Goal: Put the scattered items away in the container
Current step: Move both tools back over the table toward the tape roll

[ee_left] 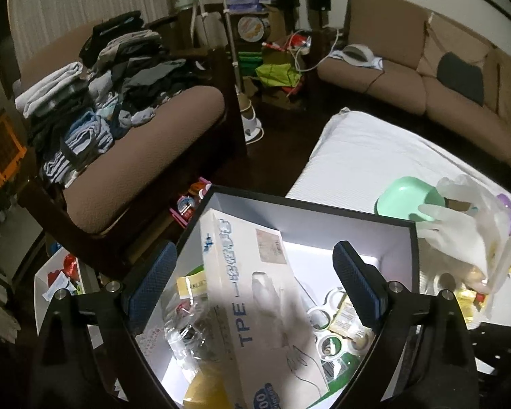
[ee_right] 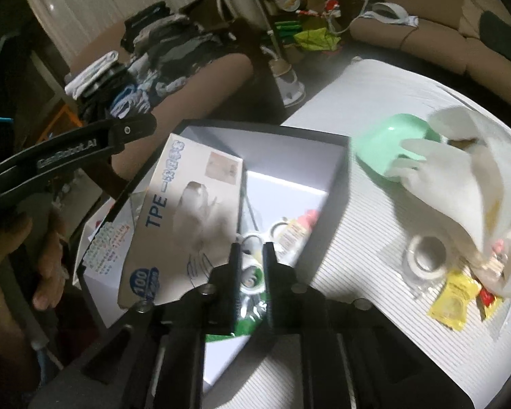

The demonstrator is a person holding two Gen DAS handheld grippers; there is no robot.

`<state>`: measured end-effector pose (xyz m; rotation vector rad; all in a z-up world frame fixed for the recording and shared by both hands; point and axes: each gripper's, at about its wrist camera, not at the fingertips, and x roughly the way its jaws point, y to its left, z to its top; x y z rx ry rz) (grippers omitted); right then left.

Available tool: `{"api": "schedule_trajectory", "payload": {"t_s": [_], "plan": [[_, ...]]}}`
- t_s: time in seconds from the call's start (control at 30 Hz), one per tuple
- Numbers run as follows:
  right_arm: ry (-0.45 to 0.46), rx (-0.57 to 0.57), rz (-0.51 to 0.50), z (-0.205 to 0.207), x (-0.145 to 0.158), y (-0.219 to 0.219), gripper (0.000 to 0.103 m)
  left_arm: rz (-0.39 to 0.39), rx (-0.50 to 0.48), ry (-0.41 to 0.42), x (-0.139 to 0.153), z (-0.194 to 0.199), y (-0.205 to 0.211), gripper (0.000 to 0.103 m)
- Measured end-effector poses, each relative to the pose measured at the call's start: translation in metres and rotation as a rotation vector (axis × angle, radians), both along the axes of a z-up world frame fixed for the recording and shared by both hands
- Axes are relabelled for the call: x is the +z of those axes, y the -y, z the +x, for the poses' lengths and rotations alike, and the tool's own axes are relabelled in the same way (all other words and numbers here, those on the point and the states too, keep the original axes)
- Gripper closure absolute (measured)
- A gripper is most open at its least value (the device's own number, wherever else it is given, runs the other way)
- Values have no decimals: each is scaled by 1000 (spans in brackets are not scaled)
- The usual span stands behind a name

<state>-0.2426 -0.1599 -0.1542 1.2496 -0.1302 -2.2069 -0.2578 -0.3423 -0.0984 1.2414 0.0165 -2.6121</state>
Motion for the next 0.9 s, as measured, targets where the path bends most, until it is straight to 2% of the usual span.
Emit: {"api": "schedule_trajectory", "payload": {"t_s": [0.07,0.13,0.23,0.3,0.37,0.43,0.53,0.7,0.8,0.9], "plan": [[-7,-21,-6,3,-1,-14,75,6,-22,2,-1,-1,-8,11],[9,-44,-32,7,-1,-36,70,19,-50,1,-1,-2,-17,11],[7,-107,-50,11,6,-75,68,47,-106,-11,1,-1,-37,11],[-27,-165,-10,14,16,-102,62,87,-167,-23,3,-1,-56,11],[-71,-235,39,22,26,-136,51,141,-233,-29,3,0,-77,10],[-97,-292,76,31,30,-168,46,195,-299,-25,1,0,-97,7],[-85,-373,105,46,25,-219,45,240,-400,2,-7,-3,-134,6],[-26,-482,135,77,-2,-292,45,199,-504,50,-28,0,-195,6],[6,-520,127,93,-20,-321,45,194,-573,111,-47,0,-230,6],[30,-563,53,108,-34,-348,45,88,-568,140,-66,-10,-248,7]]}}
